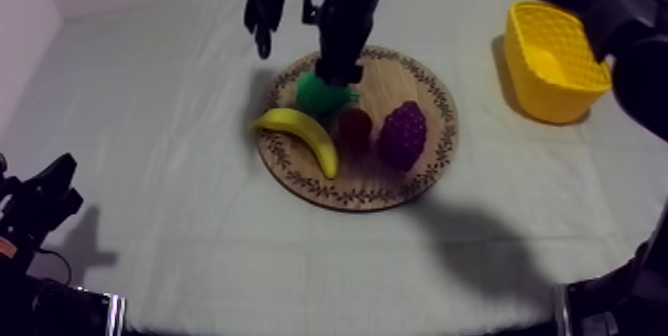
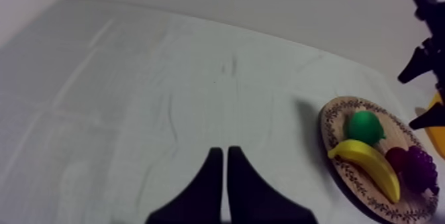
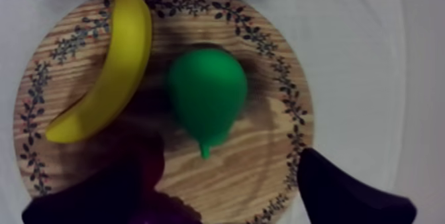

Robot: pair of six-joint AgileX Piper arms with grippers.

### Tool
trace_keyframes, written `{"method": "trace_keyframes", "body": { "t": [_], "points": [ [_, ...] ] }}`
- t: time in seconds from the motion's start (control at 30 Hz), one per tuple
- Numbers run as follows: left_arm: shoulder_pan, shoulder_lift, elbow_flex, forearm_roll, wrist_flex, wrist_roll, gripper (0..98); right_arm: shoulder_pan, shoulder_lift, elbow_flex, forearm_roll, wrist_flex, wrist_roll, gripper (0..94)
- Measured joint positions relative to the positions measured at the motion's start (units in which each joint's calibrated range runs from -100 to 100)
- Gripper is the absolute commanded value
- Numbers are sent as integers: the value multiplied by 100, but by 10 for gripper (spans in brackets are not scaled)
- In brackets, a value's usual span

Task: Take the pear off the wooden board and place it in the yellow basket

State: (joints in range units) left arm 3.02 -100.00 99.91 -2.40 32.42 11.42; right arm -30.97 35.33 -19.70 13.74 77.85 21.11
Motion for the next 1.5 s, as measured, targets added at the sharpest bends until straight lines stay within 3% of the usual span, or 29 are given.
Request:
{"method": "trace_keyframes", "body": {
  "t": [0.5,0.83,1.5],
  "points": [
    [0,0,0,0,0,0,1,-7,1355,-651,6,-290,-61,729],
    [0,0,0,0,0,0,1,-62,1753,-969,-33,-227,-76,478],
    [0,0,0,0,0,0,1,-39,308,-646,151,357,-179,416]
  ]
}}
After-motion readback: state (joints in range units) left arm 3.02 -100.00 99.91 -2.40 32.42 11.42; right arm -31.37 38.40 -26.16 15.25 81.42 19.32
